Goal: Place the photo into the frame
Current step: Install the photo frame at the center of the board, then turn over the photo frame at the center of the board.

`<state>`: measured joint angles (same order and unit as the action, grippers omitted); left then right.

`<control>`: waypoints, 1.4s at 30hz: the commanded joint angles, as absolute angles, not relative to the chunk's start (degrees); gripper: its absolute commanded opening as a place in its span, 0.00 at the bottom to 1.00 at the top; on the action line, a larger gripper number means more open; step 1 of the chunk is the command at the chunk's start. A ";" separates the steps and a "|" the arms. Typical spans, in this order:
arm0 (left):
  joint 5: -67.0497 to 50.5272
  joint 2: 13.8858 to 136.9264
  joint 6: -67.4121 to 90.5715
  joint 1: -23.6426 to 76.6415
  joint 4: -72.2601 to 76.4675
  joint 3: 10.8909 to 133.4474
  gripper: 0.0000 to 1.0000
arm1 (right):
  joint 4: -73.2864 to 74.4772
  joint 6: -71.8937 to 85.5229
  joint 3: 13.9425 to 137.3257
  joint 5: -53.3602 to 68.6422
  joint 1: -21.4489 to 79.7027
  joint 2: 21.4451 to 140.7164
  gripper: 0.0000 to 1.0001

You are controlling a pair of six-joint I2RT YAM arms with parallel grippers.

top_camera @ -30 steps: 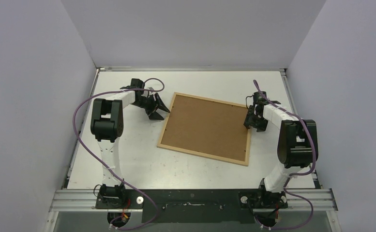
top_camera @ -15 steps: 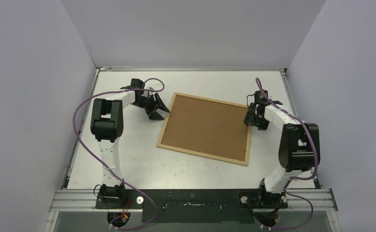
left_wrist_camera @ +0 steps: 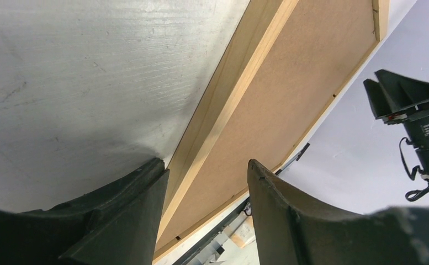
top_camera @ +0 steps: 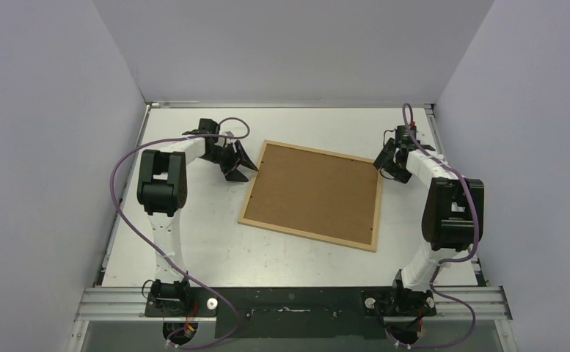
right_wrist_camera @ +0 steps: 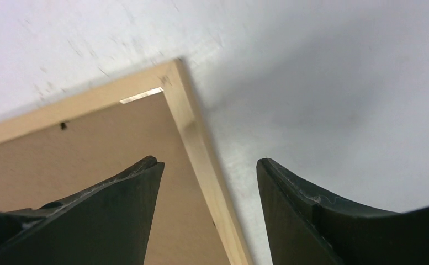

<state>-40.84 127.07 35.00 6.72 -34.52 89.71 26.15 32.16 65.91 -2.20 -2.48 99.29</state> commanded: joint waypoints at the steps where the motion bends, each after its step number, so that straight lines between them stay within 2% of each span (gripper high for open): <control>1: -35.02 126.56 32.21 6.45 -32.76 89.00 0.55 | 20.51 33.42 72.27 -2.00 -2.03 103.02 0.65; 15: -32.45 124.16 28.34 6.40 -37.65 90.25 0.54 | 25.15 24.79 88.54 0.35 3.13 115.73 0.68; 19: -29.15 120.50 27.09 6.20 -40.18 89.00 0.54 | 32.82 20.13 98.14 0.90 5.15 121.49 0.65; 25: -20.82 109.95 26.19 5.16 -42.13 84.42 0.57 | 36.91 12.22 99.40 -0.79 10.79 116.98 0.62; 28: -16.52 103.22 25.48 4.88 -42.53 81.82 0.61 | 37.13 4.26 93.69 -0.44 15.77 111.30 0.62; 30: -13.87 99.35 25.10 4.83 -42.86 80.29 0.68 | 38.11 -0.27 89.64 -0.44 19.23 108.61 0.62; 34: -8.40 91.93 24.63 4.75 -43.48 77.40 0.96 | 43.03 -8.79 83.80 3.06 26.32 104.97 0.60; 42: -3.87 84.17 26.14 1.93 -46.16 74.83 0.97 | 47.98 -19.03 75.81 7.50 40.21 99.64 0.60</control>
<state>-7.18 86.94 25.71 4.29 -44.05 75.13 43.57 -11.70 76.86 4.86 36.53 102.50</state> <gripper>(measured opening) 0.971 0.601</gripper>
